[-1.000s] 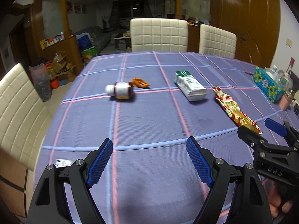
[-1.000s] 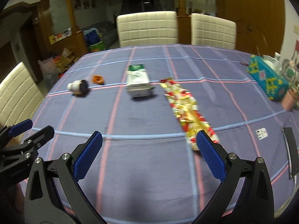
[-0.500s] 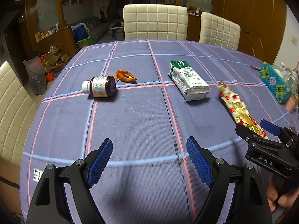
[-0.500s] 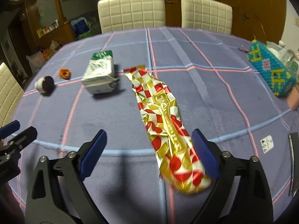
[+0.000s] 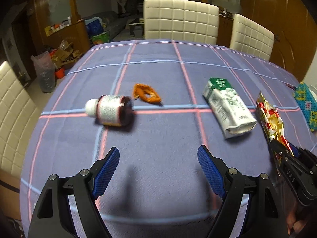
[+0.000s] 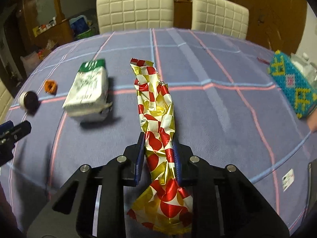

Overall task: Collect trash
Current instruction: 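Grasp the green-and-white carton with the left tool while the right tool holds the wrapper, then lift the carton with the left tool while the right tool lifts the red-and-gold wrapper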

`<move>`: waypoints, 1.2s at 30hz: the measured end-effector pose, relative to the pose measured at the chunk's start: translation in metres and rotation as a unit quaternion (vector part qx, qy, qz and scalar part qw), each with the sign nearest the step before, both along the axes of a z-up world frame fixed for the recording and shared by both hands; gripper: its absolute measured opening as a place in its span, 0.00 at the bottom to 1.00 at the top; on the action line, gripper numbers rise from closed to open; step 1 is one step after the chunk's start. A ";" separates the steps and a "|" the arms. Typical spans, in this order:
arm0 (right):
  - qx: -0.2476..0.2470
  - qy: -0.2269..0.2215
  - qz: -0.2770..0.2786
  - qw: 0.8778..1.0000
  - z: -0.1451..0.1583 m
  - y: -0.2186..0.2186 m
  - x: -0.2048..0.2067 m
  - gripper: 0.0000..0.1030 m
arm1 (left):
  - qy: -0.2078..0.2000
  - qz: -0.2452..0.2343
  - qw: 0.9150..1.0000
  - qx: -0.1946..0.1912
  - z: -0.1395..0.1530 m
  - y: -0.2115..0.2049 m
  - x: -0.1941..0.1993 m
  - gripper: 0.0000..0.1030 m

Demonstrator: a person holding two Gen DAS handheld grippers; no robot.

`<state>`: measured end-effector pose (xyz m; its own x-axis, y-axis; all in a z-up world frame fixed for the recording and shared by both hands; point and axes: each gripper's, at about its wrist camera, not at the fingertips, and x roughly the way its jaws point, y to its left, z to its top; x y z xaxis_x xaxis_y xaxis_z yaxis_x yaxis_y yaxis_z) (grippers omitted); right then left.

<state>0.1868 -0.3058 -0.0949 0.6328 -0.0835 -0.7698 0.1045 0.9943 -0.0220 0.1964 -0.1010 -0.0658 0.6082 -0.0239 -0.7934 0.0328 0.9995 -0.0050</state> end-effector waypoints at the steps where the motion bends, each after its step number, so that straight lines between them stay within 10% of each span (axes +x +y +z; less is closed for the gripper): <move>1: -0.004 -0.003 -0.004 1.000 0.002 -0.001 0.002 0.25 | 0.002 -0.010 1.000 -0.004 0.000 -0.006 0.004 0.77; 13: 0.008 -0.004 -0.026 1.000 0.009 -0.025 0.015 0.25 | 0.003 -0.102 0.995 -0.013 0.004 -0.089 0.032 0.77; 29: 0.017 0.014 0.007 1.000 -0.007 -0.017 0.021 0.25 | 0.016 -0.089 0.996 0.012 -0.024 -0.107 0.054 0.76; 36: 0.019 0.013 0.010 1.000 -0.008 -0.015 0.020 0.25 | 0.021 -0.097 0.995 0.006 -0.026 -0.108 0.053 0.52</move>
